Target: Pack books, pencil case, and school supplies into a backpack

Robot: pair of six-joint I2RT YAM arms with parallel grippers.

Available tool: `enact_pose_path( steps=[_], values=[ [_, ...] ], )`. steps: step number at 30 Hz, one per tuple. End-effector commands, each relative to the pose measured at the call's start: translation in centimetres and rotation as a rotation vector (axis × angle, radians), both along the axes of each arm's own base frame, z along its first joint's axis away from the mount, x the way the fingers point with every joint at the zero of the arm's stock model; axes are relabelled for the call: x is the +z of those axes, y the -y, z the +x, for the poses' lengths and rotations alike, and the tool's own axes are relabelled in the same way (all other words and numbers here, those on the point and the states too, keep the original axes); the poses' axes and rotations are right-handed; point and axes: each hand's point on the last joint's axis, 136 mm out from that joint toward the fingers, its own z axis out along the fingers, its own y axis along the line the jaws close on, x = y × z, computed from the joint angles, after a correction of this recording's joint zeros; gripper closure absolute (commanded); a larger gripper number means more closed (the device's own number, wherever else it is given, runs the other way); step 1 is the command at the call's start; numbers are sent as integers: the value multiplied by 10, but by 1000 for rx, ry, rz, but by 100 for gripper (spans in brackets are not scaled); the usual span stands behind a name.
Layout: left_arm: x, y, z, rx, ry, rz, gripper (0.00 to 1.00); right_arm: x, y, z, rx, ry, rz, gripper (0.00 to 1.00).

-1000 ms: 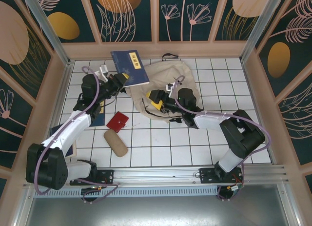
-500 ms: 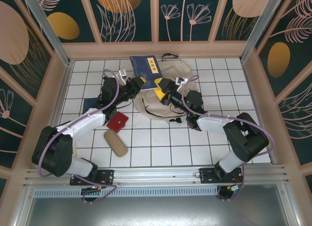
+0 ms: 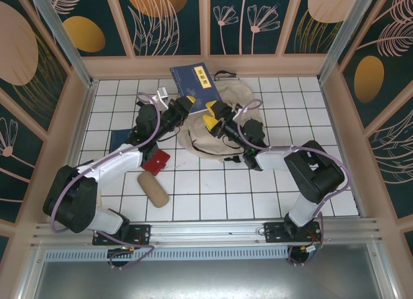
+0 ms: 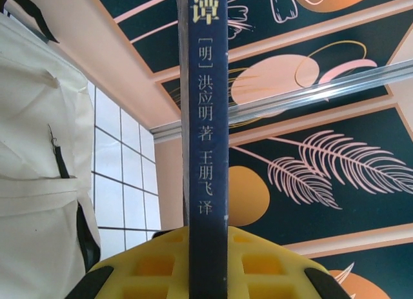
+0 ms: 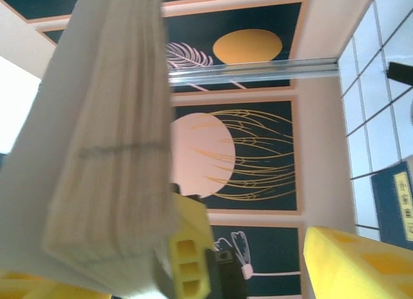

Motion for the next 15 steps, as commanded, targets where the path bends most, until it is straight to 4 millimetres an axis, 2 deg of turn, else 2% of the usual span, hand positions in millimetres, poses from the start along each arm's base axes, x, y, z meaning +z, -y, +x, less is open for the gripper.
enact_pose_path(
  steps=[1,5,10,12,13,15],
  values=[
    [21,4,1,-3,61,-79,100,39,5,6,-29,113,90,29],
    [22,6,1,-10,57,-89,100,41,2,14,-35,122,101,36],
    [23,5,0,-12,48,-115,100,37,3,24,-57,102,101,54],
    [21,5,-1,-11,41,-116,100,35,6,27,-68,99,87,64],
    [19,4,0,-6,32,-109,99,32,7,28,-76,94,63,75],
    [13,3,0,2,15,-86,87,22,6,31,-96,65,-35,92]
  ],
)
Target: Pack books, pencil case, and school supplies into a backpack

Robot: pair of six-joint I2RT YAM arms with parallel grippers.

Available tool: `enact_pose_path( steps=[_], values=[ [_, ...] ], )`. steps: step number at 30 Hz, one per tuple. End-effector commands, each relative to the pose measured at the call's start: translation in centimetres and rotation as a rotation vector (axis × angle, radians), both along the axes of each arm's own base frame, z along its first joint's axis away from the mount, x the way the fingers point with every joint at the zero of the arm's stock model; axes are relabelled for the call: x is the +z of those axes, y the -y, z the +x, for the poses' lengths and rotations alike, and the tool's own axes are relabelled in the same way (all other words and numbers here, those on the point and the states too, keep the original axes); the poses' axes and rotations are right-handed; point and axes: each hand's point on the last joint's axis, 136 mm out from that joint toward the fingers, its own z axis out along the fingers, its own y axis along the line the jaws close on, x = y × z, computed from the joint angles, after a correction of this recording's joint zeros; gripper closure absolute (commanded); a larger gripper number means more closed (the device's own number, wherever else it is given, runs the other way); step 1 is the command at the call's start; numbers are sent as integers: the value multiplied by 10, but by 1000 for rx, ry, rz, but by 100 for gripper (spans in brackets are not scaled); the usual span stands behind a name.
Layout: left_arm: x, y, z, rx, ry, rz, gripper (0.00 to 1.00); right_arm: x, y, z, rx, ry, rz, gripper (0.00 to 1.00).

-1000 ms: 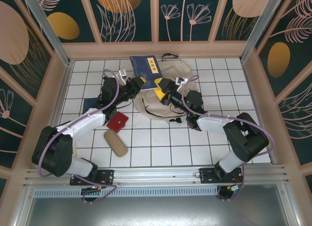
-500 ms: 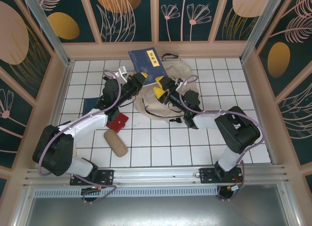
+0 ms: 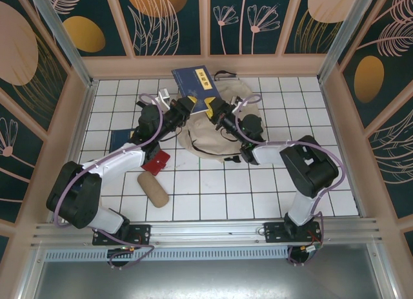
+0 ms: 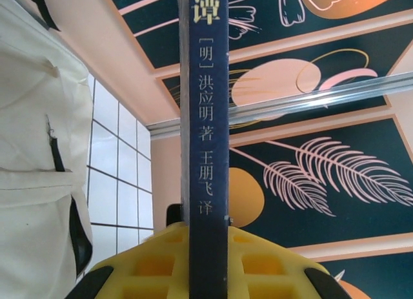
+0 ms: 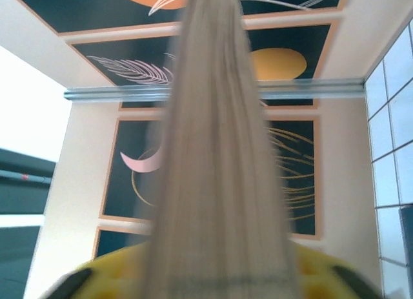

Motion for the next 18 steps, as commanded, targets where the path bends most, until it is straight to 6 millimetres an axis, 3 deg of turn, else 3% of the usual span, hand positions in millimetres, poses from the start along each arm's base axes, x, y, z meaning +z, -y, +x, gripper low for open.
enact_pose_path(
  steps=[1,4,6,10,13,18],
  values=[
    [17,-1,-4,5,47,-30,78,1,7,9,-66,-9,-128,95],
    [0,-3,-1,24,1,67,48,-5,24,10,-163,6,-323,100],
    [-11,-5,0,33,-18,156,37,-2,42,9,-236,46,-465,100],
    [-30,-8,2,22,-40,356,28,15,71,-3,-308,161,-675,100],
    [-36,-3,5,-9,-34,503,26,19,107,-9,-355,195,-802,100],
    [-62,32,-6,-125,-14,759,27,11,167,-30,-424,154,-919,100]
  ],
)
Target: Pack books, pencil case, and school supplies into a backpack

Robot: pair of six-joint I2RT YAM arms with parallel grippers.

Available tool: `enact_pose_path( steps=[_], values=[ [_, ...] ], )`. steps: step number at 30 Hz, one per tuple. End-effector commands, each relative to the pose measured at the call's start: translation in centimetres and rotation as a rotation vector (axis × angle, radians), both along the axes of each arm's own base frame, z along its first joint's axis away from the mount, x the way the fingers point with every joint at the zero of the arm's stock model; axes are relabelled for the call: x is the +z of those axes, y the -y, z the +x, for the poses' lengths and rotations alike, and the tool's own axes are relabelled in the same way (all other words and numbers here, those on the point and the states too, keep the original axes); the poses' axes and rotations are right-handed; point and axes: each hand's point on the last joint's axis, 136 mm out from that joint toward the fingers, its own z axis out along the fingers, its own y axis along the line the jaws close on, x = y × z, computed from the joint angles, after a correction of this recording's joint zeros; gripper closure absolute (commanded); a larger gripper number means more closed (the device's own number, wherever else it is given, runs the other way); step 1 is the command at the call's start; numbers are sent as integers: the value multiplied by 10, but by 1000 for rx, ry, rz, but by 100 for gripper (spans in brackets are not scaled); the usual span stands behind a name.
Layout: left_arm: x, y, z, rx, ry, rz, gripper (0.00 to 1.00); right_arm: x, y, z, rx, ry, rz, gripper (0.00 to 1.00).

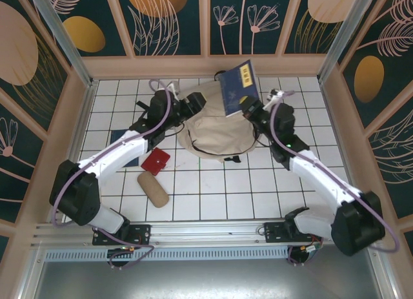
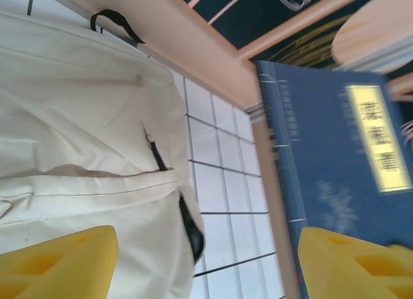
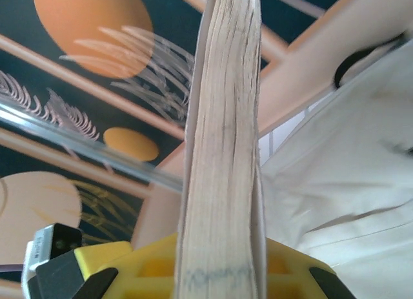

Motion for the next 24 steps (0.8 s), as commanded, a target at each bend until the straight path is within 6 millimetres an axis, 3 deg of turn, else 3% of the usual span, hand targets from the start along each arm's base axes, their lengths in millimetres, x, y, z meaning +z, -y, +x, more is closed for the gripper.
enact_pose_path(
  steps=[1,5,10,15,24],
  values=[
    [-48,22,-18,-110,-32,287,27,-26,41,-15,-73,-50,-168,100],
    [-63,71,-36,-262,2,333,29,-37,93,-31,-241,-109,-245,100],
    [-110,113,-47,-393,-45,458,28,-46,136,-49,-406,-156,-293,100],
    [-157,132,-58,-502,-131,636,28,-56,147,-55,-435,-196,-272,100],
    [-191,142,-60,-583,-213,746,44,-65,148,-57,-445,-232,-246,100]
  ],
)
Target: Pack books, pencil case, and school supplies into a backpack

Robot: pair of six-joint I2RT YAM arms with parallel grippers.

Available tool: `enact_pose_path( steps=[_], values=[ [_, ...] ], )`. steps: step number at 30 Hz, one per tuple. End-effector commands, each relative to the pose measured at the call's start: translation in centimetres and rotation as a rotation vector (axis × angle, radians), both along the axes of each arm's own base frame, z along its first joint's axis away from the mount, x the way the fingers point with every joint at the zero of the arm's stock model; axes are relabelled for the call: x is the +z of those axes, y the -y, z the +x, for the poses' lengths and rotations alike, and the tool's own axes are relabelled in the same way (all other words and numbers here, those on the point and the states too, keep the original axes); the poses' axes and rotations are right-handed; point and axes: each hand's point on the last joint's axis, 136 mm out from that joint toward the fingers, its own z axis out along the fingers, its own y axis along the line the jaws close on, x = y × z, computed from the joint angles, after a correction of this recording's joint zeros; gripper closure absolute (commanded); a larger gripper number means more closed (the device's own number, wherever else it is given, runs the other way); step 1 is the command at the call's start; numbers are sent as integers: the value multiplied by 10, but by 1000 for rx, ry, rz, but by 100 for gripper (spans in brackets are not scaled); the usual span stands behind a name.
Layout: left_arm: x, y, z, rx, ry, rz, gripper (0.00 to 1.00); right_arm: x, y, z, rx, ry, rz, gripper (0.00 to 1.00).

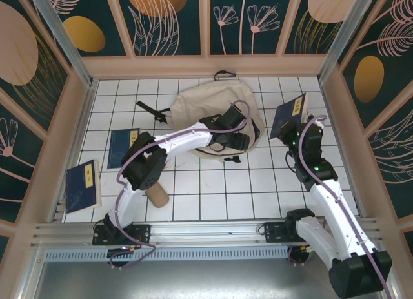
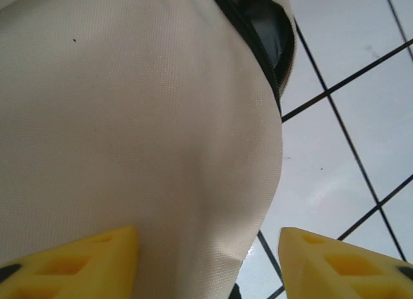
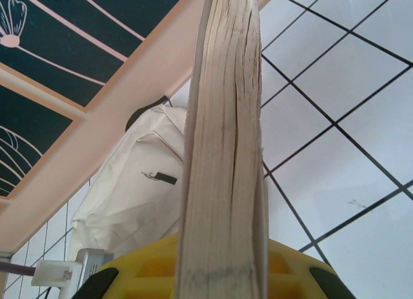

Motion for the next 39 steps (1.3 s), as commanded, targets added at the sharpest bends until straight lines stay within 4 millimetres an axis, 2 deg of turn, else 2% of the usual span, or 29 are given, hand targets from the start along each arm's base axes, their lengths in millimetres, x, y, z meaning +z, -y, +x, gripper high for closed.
enact_pose_path(
  steps=[1,8,12,16,18,21,25,31,36,39],
  values=[
    [-16,-9,-6,-51,-30,102,46,3,6,-1,-34,19,13,100],
    [-24,-14,7,-26,1,176,57,3,7,-5,-37,14,19,100],
    [-31,-21,14,-11,16,244,49,3,7,-7,-37,15,23,100],
    [-38,-15,12,-49,-1,239,48,2,6,-8,-35,13,32,100],
    [-39,-14,11,-54,-7,237,54,3,6,-8,-35,14,37,100],
    [-33,-15,18,-28,20,244,70,2,5,-8,-31,14,42,100],
    [-4,-12,32,12,97,218,98,0,4,-9,-27,5,42,100],
    [63,-20,57,106,256,172,100,-12,-9,-14,57,-32,49,100],
    [119,-42,85,230,346,74,100,-8,-35,-25,228,-40,72,100],
    [144,-43,96,251,369,-20,100,-7,-58,-34,365,-39,121,100]
  ],
)
